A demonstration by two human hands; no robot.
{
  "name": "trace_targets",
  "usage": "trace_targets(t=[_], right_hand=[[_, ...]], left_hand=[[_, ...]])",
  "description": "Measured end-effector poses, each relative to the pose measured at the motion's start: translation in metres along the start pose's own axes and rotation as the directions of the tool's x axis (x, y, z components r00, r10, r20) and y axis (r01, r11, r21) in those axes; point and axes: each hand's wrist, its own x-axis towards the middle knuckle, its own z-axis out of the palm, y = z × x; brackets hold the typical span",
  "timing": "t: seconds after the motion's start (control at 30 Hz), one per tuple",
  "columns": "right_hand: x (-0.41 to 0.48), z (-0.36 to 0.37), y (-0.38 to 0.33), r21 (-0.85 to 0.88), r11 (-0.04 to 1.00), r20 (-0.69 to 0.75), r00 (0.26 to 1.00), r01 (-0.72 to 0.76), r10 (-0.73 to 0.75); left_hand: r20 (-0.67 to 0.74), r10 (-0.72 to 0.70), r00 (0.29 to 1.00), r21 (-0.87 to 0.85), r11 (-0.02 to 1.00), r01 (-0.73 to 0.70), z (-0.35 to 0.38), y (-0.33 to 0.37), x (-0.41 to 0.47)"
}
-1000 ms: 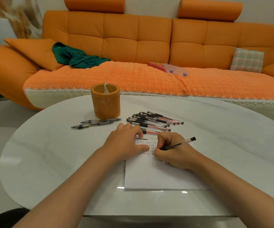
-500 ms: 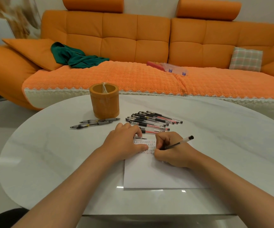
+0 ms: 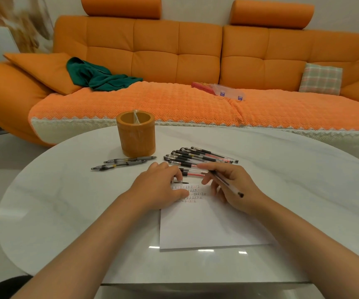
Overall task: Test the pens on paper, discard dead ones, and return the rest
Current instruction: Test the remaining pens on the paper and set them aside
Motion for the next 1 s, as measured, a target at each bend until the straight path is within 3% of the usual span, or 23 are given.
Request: trace_targets(t=[0.23, 0.27, 0.37, 0.6, 0.7, 0.87, 1.0], right_hand=[[0.01, -0.008, -0.019, 0.389, 0.907, 0.024, 0.986, -0.161, 0.165], [0.01, -0.008, -0.021, 0.344, 0.927, 0.022, 0.988, -0.148, 0.15], [0.014, -0.009, -0.018, -0.031, 0.998, -0.033, 0.998, -0.063, 0.062], [0.017, -0.005, -0.011, -0.532, 0.847, -0.005, 1.0, 0.005, -0.009], [0.017, -0.004, -0.014, -0.615, 0.788, 0.006, 1.0, 0.023, -0.025], [0.018, -0.002, -0.012, -0.601, 0.795, 0.065, 0.996, 0.085, -0.057], [0.016, 0.002, -0.011, -0.65, 0.734, 0.137, 0.98, 0.197, -0.142]], left_hand=[[-0.044, 0.03, 0.999, -0.126, 0.991, -0.035, -0.005, -0.009, 0.0], [-0.06, 0.027, 0.998, -0.142, 0.989, -0.035, -0.005, -0.009, 0.0], [-0.091, 0.013, 0.996, -0.196, 0.98, -0.031, -0.006, -0.007, 0.001], [-0.15, 0.001, 0.989, -0.253, 0.967, -0.039, -0.009, -0.005, -0.001], [-0.155, 0.014, 0.988, -0.25, 0.967, -0.053, -0.009, -0.003, -0.002], [-0.158, 0.042, 0.987, -0.264, 0.961, -0.083, -0.007, -0.002, -0.003], [-0.118, 0.057, 0.991, -0.391, 0.915, -0.1, -0.004, 0.005, -0.003]])
